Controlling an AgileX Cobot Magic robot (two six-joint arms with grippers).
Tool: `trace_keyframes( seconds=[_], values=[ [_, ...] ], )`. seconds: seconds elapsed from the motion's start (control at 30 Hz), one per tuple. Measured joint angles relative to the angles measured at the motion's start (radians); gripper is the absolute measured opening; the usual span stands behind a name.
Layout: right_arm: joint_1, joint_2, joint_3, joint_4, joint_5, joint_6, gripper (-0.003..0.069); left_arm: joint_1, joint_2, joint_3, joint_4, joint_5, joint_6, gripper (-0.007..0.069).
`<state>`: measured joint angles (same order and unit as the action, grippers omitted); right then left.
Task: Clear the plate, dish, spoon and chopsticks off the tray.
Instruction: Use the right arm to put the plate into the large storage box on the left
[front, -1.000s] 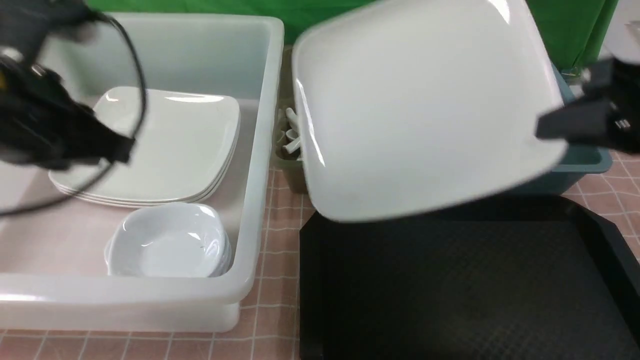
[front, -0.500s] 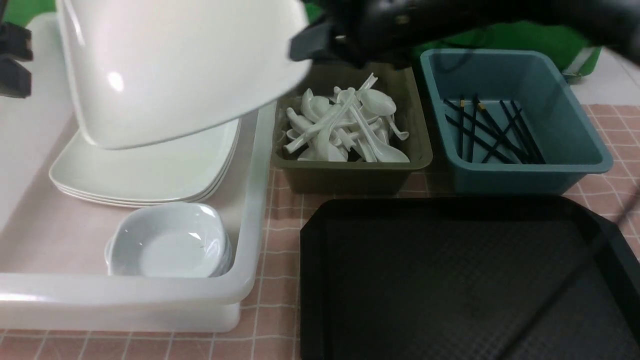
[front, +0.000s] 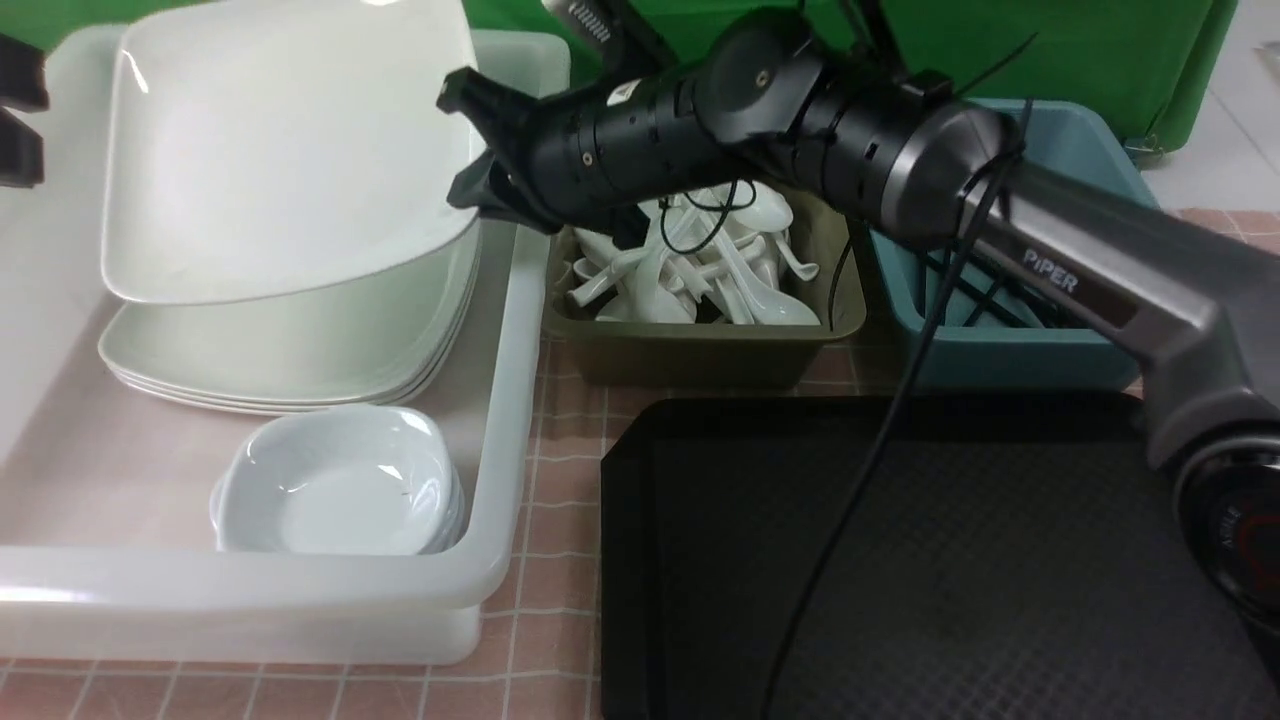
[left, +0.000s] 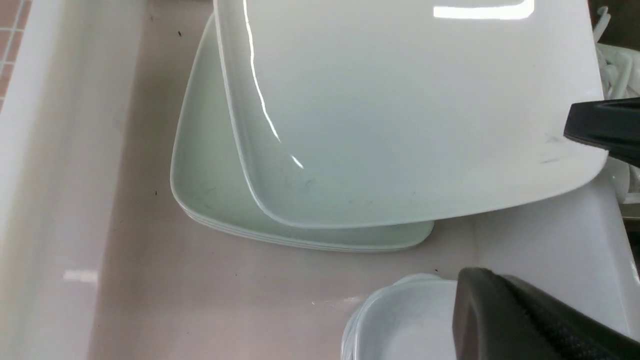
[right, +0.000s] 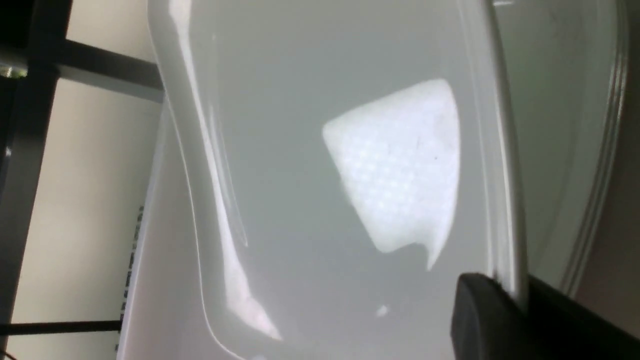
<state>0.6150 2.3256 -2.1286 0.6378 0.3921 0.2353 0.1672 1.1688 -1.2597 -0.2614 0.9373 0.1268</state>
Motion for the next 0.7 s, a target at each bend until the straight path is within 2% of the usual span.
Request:
trace_keyframes(
  seconds=[0.2,0.4,0.7],
  values=[
    [0.0,0.012,0.0,0.003,-0.014,0.0,0.0102,0.0,0.0,0.0,0.0,-0.01,0.0,-0.0001],
    [0.0,0.012,-0.002,0.009,-0.034,0.005,0.0251,0.0,0.0,0.0,0.0,-0.02,0.0,-0.0001],
    [0.001,0.012,-0.009,0.023,-0.025,0.007,0.0242,0.0,0.0,0.0,0.0,-0.021,0.0,-0.0001]
  ],
)
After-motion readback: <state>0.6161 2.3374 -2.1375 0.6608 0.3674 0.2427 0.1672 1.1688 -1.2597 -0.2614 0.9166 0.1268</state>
